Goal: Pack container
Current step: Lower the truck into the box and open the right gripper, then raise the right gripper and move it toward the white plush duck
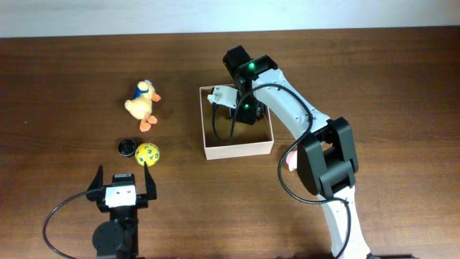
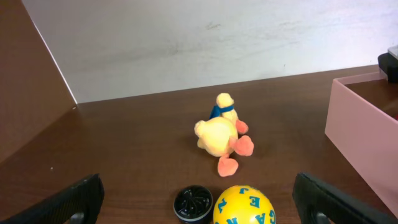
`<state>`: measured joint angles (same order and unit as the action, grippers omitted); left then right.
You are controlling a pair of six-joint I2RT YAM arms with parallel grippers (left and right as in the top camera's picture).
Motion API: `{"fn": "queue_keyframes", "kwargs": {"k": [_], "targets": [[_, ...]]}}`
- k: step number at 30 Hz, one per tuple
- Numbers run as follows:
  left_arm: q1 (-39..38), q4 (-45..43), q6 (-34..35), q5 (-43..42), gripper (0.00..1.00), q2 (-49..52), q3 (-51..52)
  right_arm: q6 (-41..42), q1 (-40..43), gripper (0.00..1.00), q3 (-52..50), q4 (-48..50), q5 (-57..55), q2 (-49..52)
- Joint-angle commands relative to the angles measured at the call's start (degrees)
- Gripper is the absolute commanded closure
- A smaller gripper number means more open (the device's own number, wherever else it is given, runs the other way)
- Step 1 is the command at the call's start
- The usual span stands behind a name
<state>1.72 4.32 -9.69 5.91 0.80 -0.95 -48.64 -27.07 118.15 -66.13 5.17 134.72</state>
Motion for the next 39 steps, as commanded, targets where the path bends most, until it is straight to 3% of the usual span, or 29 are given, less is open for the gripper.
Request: {"fn": "queue_keyframes", "kwargs": {"k": [1,6,20,24,30,39], "targets": [[-0.22,-0.15,-0.92,-0.57,0.01,-0.50,0.44,-0.31,0.13,0.96,-0.42,-0.48,-1.55,0.68],[-0.22,-0.17,-0.92,-0.57,0.01,-0.50,0.44,4.85,0.04,0.96,-0.04,-0.96,-0.76,0.66],[-0.22,-0.15,-0.92,-0.57,0.01,-0.50,0.44,8.44,0.11,0.96,9.29,-9.73,10.29,-2.12],[-0.22,-0.15,-0.92,-0.57,0.01,-0.50,0.44,14.53,0.81,0.63,14.58,-12.96,10.29,-3.80],[-0.22,-0.15,-0.92,-0.57,0.01,-0.50,0.44,19.34,3.58,0.04,24.55,-19.63,9.55,-5.88],[-0.22,-0.15,-0.92,-0.57,0.01,-0.50,0.44,25.62,15.54,0.01,32.09,-28.79,9.20,-14.38]]}}
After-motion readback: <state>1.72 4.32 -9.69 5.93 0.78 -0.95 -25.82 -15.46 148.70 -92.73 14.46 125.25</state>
